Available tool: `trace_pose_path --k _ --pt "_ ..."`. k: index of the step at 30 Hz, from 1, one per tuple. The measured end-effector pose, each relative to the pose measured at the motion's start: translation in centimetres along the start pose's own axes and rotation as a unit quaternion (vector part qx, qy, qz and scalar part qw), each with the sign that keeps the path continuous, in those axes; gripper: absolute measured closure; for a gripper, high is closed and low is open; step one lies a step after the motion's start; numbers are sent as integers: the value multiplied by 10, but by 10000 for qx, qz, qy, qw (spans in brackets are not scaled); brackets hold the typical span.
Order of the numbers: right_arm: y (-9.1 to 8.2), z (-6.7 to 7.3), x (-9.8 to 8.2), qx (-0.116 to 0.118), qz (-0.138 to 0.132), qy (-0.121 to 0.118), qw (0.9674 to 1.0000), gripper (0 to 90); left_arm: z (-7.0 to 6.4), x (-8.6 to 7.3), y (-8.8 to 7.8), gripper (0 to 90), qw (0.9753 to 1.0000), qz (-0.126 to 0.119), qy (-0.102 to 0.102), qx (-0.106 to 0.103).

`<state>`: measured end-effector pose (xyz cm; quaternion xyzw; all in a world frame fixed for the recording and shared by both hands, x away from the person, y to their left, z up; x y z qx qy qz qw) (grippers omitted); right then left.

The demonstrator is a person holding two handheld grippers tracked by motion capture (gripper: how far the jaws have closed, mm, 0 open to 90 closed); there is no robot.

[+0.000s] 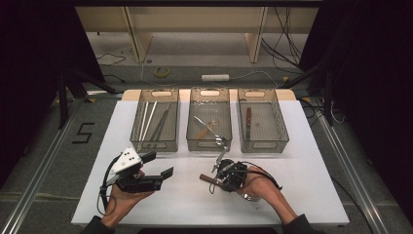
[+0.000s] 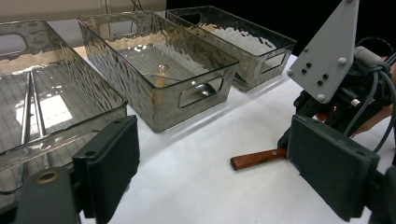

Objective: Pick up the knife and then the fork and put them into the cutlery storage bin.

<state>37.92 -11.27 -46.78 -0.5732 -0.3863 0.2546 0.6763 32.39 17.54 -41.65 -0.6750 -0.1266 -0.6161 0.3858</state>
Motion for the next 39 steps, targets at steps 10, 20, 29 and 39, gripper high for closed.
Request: trace_pose_path --k 10,20,29,39 --pt "-1 4 2 -68 63 -65 9999 779 0 0 0 166 10000 -8 -2 8" --pt "-12 -3 1 -13 -187 -53 9998 780 1 0 -1 166 10000 -7 17 20" --pt "-31 -18 -6 200 -578 294 9977 780 1 0 -1 166 10000 -24 -16 36" --pt "-59 -45 -19 354 -1172 795 9893 780 1 0 -1 166 10000 -17 13 36"
Point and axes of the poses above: each handheld gripper's, and its own axes: y roughly forward along the jaws, x roughly out of its top, z roughly to its left, the point moved 1 cm from there along y, roughly forward along the jaws, and after that the axes turned 13 degrees about y, right-handed, at the moved point
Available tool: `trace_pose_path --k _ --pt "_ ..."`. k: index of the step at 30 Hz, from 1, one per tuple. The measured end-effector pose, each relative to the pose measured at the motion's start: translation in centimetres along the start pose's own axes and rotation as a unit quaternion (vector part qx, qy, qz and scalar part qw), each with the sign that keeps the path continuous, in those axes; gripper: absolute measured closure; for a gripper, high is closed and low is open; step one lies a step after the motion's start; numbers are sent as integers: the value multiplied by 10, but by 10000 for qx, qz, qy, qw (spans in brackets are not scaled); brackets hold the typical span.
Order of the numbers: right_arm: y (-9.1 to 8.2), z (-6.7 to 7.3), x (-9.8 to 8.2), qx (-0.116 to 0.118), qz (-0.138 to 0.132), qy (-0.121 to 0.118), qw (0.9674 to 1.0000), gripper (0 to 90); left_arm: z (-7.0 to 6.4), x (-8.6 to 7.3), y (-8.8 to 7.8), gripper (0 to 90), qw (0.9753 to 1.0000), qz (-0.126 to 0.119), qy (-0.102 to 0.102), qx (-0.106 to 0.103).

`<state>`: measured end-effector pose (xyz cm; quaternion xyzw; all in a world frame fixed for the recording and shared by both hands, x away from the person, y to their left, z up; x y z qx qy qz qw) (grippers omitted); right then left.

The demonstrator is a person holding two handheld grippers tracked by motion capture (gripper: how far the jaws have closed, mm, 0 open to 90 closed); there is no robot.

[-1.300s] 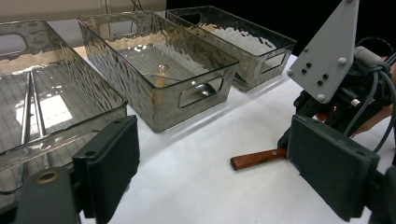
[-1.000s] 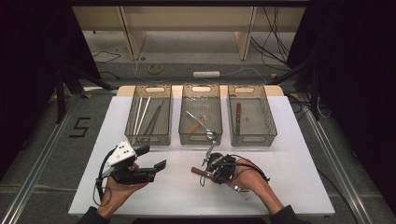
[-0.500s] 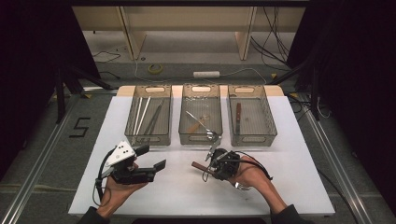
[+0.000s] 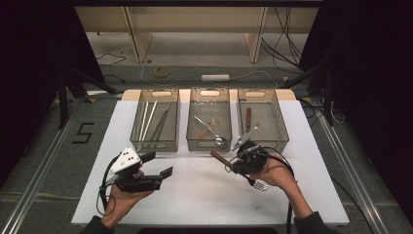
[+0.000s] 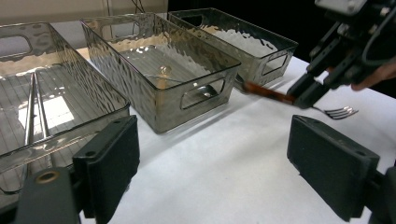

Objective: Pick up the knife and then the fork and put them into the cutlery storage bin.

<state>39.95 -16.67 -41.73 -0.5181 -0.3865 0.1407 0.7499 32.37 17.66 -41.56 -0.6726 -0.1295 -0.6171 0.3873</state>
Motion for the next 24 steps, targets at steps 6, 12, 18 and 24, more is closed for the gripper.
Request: trace_pose_path --k 6,12,18,24 --pt "-17 -15 -3 -35 -268 220 9994 780 0 0 0 166 10000 -18 0 10" --pt "-25 -24 -6 -104 -465 295 9984 780 0 0 0 166 10000 -23 1 11" --pt "-31 -30 -7 -145 -601 408 9972 780 0 0 0 166 10000 -43 -17 21" --pt "-38 -41 -8 -174 -738 561 9955 780 0 0 0 166 10000 -46 -25 30"
Point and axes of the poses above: each handheld gripper's, and its own axes: y roughly forward along the jaws, x roughly out of its top, z roughly to its left, the point moved 1 cm from there along y, roughly forward along the jaws, and after that the axes turned 13 degrees about y, right-handed, at the moved point
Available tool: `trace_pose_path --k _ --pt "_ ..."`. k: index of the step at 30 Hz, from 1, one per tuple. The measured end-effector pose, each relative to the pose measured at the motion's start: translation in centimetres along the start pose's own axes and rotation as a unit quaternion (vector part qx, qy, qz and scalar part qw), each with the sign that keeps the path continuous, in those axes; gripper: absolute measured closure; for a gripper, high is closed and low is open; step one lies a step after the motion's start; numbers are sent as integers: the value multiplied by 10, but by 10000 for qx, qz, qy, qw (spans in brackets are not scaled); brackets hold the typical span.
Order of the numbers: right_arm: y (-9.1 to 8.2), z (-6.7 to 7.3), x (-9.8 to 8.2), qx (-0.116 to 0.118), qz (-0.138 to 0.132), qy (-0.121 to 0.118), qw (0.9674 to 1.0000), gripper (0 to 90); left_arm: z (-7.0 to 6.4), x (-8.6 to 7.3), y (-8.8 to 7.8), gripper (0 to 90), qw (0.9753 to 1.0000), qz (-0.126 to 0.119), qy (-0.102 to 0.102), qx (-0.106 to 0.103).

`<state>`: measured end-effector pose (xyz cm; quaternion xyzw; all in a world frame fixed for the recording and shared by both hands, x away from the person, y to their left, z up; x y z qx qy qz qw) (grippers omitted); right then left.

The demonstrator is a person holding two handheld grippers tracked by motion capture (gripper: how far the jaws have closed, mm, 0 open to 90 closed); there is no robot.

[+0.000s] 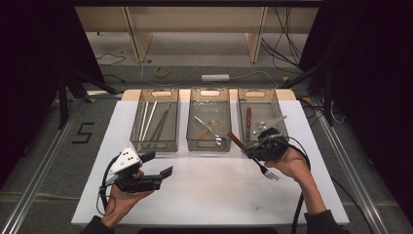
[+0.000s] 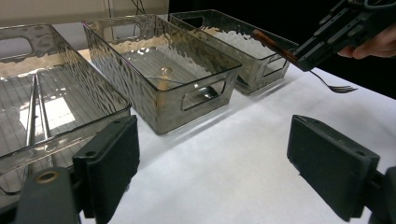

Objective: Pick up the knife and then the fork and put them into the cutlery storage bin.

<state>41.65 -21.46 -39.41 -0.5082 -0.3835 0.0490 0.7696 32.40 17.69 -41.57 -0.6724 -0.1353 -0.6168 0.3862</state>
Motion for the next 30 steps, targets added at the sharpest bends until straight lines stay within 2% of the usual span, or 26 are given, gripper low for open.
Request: trace_pose_path --k 9,15,19,25,30 --pt "-9 -13 6 4 -219 157 9996 780 1 0 0 166 10000 3 -28 11" --pt "-15 -24 15 27 -384 388 9985 780 2 0 0 166 10000 -7 -31 34" --pt "-19 -31 23 -109 -492 462 9977 780 2 0 0 166 10000 -15 -40 31" --pt "-21 -37 34 -186 -583 475 9970 780 2 0 0 166 10000 2 -14 29" --pt "-23 -43 44 -245 -652 582 9959 780 2 0 0 166 10000 -7 -20 35"
Point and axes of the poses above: each handheld gripper's, and its own axes: y roughly forward along the jaws, x roughly out of its top, z roughly to its left, the point moved 1 cm from there along y, roughly forward along the jaws, and after that the axes turned 13 degrees about y, right-handed, at the moved point
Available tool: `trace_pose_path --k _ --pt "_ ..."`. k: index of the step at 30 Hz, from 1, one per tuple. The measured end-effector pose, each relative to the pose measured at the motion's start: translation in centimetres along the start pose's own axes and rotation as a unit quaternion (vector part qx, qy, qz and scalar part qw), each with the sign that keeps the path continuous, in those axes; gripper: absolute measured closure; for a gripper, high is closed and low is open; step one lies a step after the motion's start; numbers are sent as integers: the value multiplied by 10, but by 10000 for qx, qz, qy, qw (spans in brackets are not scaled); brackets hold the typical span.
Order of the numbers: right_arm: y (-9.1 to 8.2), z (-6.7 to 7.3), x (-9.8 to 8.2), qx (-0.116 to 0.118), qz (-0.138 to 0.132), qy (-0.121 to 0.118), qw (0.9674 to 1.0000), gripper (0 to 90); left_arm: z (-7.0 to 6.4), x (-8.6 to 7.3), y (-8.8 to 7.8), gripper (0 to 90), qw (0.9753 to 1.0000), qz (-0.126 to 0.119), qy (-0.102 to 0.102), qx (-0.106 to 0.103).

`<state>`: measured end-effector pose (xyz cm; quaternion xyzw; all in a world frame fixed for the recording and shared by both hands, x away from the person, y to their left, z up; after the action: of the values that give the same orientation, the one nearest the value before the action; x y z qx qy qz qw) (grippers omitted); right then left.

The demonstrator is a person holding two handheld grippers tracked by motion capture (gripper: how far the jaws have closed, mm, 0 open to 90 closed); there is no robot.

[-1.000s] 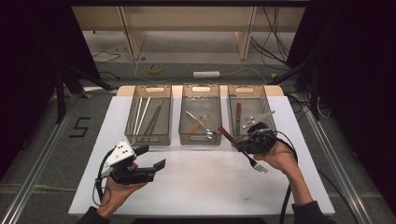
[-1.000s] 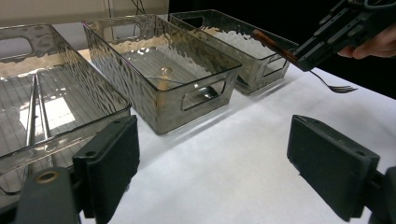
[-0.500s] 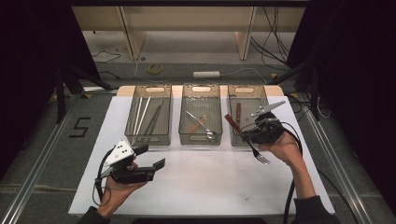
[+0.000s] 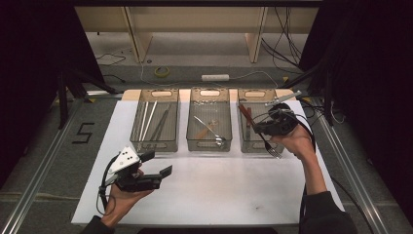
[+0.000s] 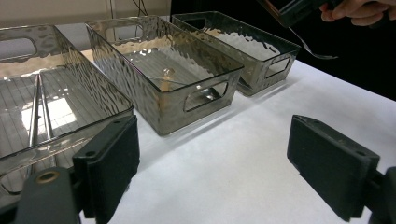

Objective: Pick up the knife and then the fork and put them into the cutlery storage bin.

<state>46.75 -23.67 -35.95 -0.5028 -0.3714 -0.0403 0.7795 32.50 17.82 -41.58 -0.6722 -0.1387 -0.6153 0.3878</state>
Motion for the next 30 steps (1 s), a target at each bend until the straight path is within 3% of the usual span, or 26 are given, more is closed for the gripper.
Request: trace_pose_path --k 17,30 --pt "7 -12 33 -73 -252 281 9993 780 0 0 0 166 10000 -6 4 -1" --pt "16 -23 43 -189 -509 532 9971 780 0 0 0 166 10000 -10 10 -1"
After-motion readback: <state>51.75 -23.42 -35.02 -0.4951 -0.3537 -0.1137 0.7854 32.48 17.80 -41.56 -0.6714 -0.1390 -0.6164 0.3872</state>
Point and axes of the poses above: each handheld gripper's, and its own axes: y roughly forward along the jaws, x roughly out of its top, z roughly to its left, the point moved 1 cm from there along y, roughly forward along the jaws, and after that the axes turned 13 degrees about y, right-handed, at the moved point
